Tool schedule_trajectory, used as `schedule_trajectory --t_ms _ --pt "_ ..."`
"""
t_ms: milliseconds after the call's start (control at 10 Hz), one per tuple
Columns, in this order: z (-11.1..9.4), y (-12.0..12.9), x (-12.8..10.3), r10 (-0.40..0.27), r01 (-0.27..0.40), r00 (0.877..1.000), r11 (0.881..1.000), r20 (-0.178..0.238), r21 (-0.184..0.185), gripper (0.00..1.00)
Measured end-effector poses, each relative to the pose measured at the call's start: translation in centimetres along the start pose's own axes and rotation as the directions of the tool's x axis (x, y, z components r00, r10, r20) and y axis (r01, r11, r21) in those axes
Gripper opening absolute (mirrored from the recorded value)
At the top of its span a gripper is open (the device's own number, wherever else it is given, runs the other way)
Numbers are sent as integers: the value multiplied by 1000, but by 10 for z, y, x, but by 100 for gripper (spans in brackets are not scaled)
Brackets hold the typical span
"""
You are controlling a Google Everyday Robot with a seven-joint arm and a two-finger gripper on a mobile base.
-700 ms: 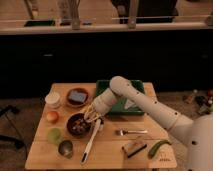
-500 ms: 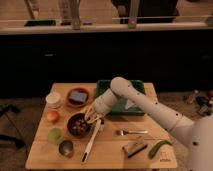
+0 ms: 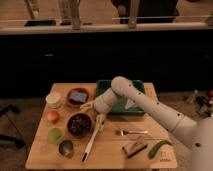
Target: Place grapes in purple bowl
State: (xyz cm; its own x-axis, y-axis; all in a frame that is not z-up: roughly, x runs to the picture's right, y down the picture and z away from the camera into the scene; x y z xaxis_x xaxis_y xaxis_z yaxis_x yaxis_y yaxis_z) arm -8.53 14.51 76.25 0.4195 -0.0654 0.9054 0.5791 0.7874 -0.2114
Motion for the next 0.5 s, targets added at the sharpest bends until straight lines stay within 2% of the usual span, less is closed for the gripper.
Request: schedule_trajectory --t_ms 500 --pt "-13 -3 1 -11 11 999 1000 -37 16 80"
